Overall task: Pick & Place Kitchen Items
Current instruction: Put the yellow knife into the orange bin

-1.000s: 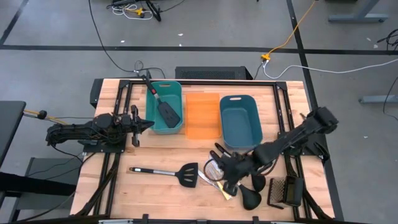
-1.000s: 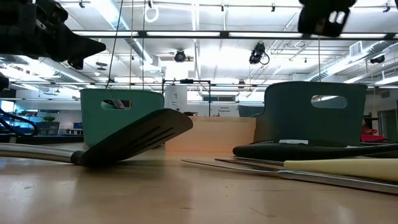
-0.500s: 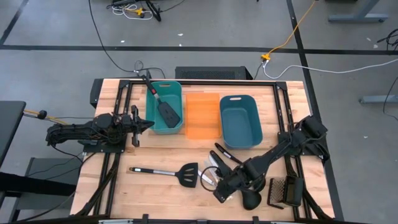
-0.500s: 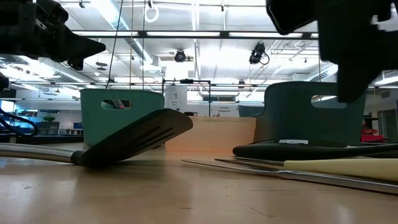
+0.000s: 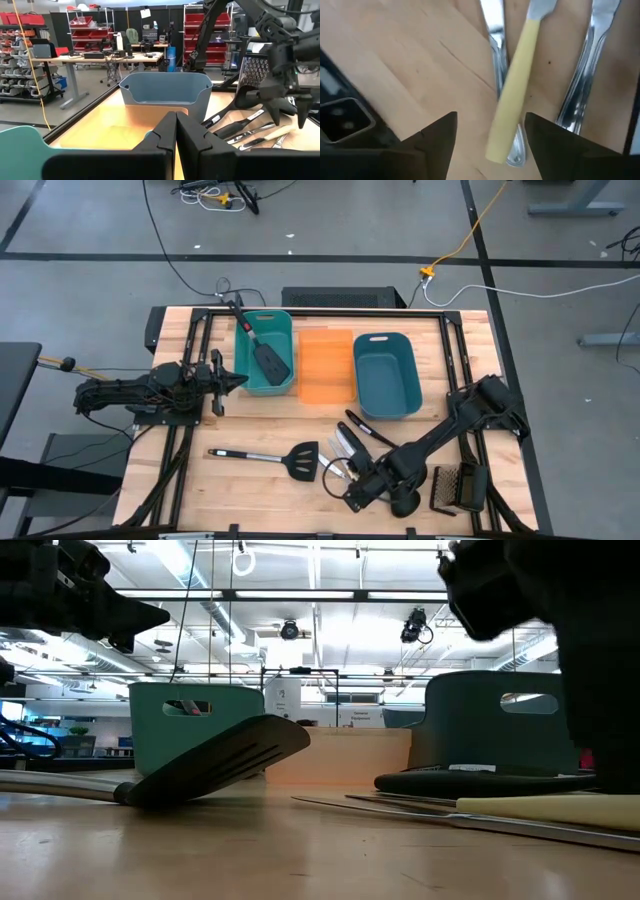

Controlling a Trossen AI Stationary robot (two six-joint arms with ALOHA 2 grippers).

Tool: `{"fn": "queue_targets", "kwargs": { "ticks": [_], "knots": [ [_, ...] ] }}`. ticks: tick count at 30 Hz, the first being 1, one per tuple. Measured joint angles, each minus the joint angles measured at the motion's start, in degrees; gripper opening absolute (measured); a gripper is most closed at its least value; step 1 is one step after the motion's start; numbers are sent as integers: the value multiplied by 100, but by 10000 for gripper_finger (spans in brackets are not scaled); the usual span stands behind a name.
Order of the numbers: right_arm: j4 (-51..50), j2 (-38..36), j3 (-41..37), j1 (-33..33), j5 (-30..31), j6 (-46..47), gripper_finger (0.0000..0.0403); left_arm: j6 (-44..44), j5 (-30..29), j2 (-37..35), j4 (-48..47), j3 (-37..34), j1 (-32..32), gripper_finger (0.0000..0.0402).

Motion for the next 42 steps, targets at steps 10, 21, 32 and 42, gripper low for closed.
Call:
{"fn": "queue_targets", "kwargs": {
  "ticks": [10, 21, 32, 42],
  "knots": [
    [-283, 99, 0, 106, 87, 37, 205, -50, 2, 0, -37, 0, -2, 15],
    [-79, 368, 17, 111, 105, 4, 189, -146, 125, 2, -61, 0, -2, 15],
    [-157, 345, 1, 114, 159, -84, 135, -151, 131, 2, -68, 0, -2, 15],
    [-172, 296, -12, 111, 160, -204, 86, -151, 131, 2, -68, 0, -2, 15]
  ]
}}
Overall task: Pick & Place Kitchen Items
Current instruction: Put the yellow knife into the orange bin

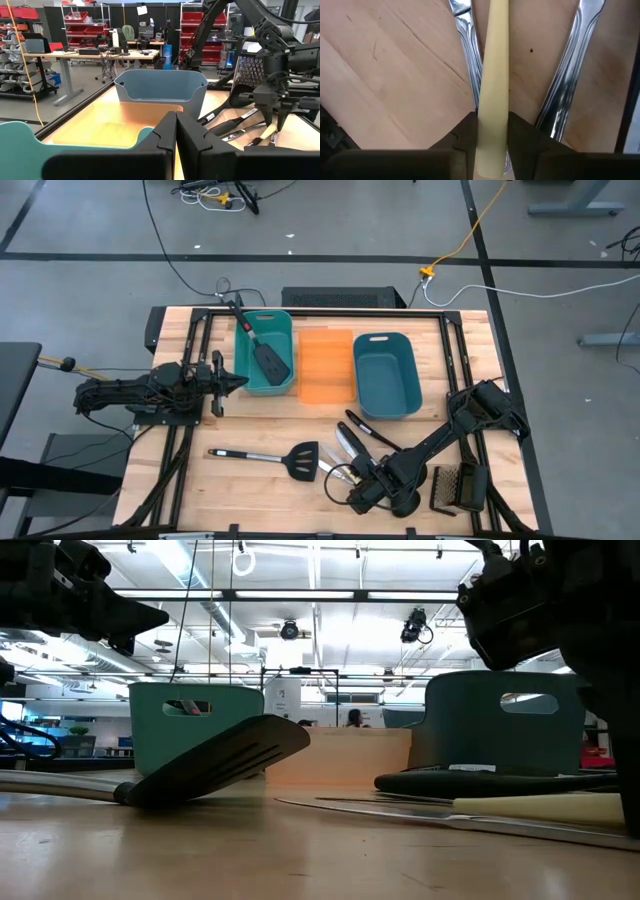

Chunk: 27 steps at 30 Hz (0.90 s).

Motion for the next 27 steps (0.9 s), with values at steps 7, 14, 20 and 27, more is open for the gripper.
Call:
{"fn": "queue_targets", "kwargs": {
  "ticks": [7, 14, 20, 27],
  "knots": [
    [50, -288, -3, 7, 278, -124, 86, -27, 0, 0, -8, 0, 0, 15],
    [2, -927, -3, 78, 971, -1046, 86, -42, 4, 0, -26, 0, 0, 15],
    [56, -1869, -3, 129, 1718, -2782, 86, -33, 2, 2, -28, 0, 0, 15],
    [20, -3041, 1, 98, 2624, -4855, 86, 107, -173, 2, -20, 0, 2, 15]
  ]
}}
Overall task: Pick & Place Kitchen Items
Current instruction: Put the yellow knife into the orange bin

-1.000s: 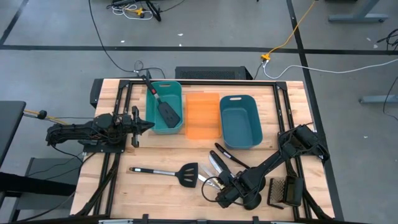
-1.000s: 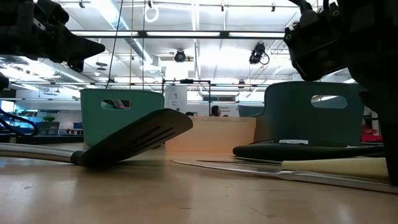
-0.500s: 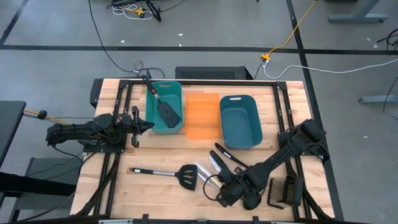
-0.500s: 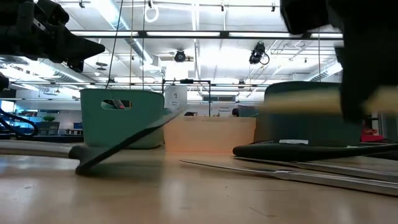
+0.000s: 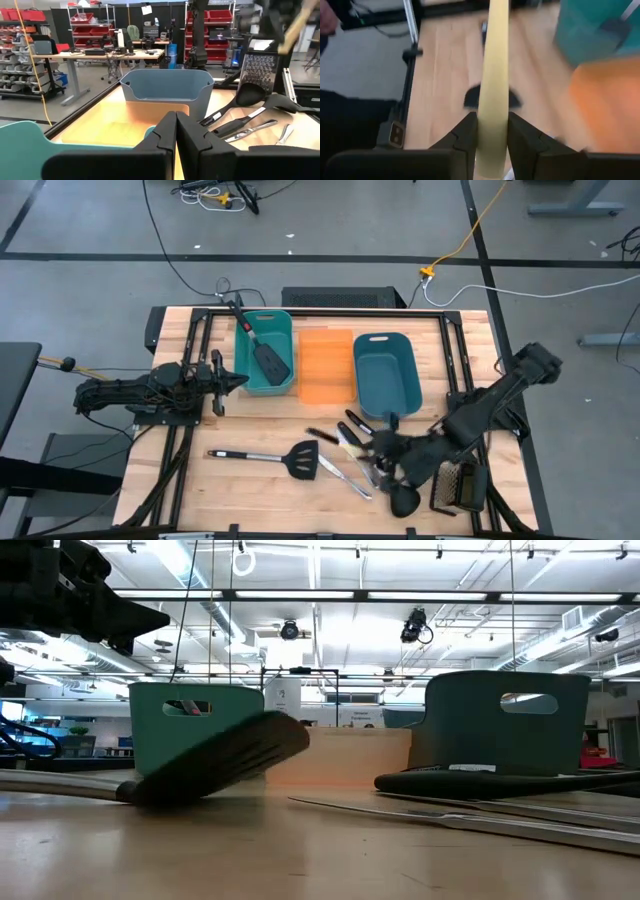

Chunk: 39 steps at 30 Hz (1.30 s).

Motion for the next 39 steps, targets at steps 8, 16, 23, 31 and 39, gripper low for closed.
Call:
{"fn": "queue_targets", "kwargs": {
  "ticks": [8, 16, 23, 31, 39],
  "knots": [
    [943, -1784, -953, -149, 205, -1683, 86, -19, 0, 0, -3, 0, 1, 15],
    [3048, -4419, -3350, -510, 674, -2675, 86, 224, -289, -1, 0, 2, 1, 15],
    [3713, -6249, -4837, -875, 680, -3105, 86, 484, -392, -1, 5, 2, 1, 15],
    [4533, -7288, -6033, -1150, 738, -3280, 86, 997, -886, 0, 134, 4, 1, 15],
    [5535, -7475, -6797, -1390, 873, -3195, 86, 1102, -901, -2, 133, 4, 1, 15]
  ]
}}
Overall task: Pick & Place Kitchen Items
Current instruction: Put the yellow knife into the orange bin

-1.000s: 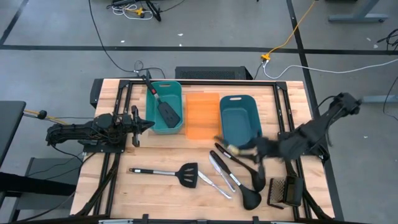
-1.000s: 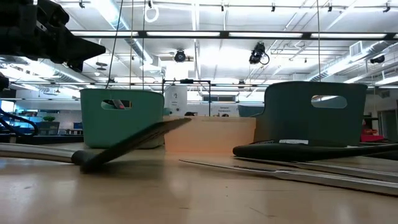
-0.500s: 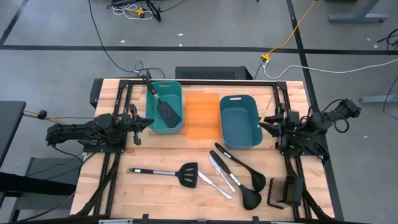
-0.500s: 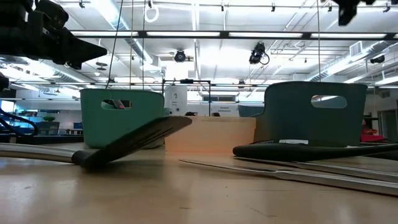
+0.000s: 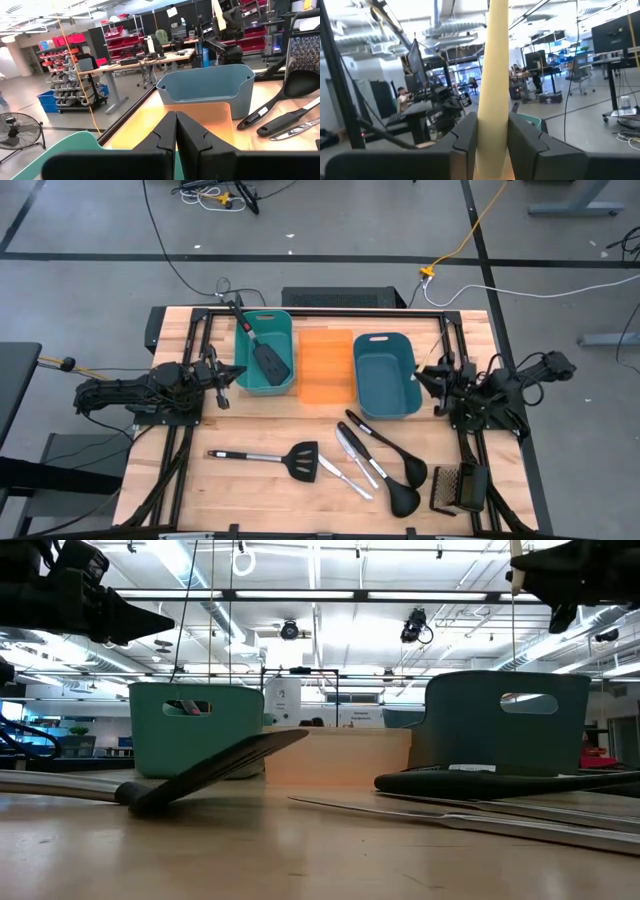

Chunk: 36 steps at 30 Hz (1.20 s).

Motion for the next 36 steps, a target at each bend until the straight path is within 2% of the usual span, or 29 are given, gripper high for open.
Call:
{"fn": "queue_targets", "kwargs": {
  "ticks": [5, 9, 13, 17, 20, 22, 27, 31, 36],
  "knots": [
    [24, 28, 237, -89, 156, -130, 86, -2, 0, 2, -4, 0, 0, 15],
    [-371, 498, 1095, -179, 457, -48, 86, -2, 0, 0, 0, 0, 0, 15],
    [-2198, 1690, 2627, -302, 894, 437, 86, -2, 0, 1, -1, 0, 0, 15],
    [-4635, 3311, 4541, -724, 888, 1379, 86, -31, 0, 2, 0, 0, 0, 15],
    [-6487, 4538, 6055, -1332, 389, 2111, 86, -35, 0, 2, 0, 0, 0, 15],
    [-7323, 5306, 6934, -1793, -79, 2301, 86, -36, 2, 1, 0, 0, 0, 15],
    [-8071, 6837, 8472, -2892, -1682, 2131, 86, -44, 2, 1, 0, 0, 0, 15],
    [-8511, 7829, 9077, -3551, -2786, 2123, 86, -48, 4, 0, 0, 0, 0, 15],
    [-8573, 8790, 9124, -4005, -3794, 2133, 86, -160, 65, 0, -2, 0, 0, 15]
  ]
}}
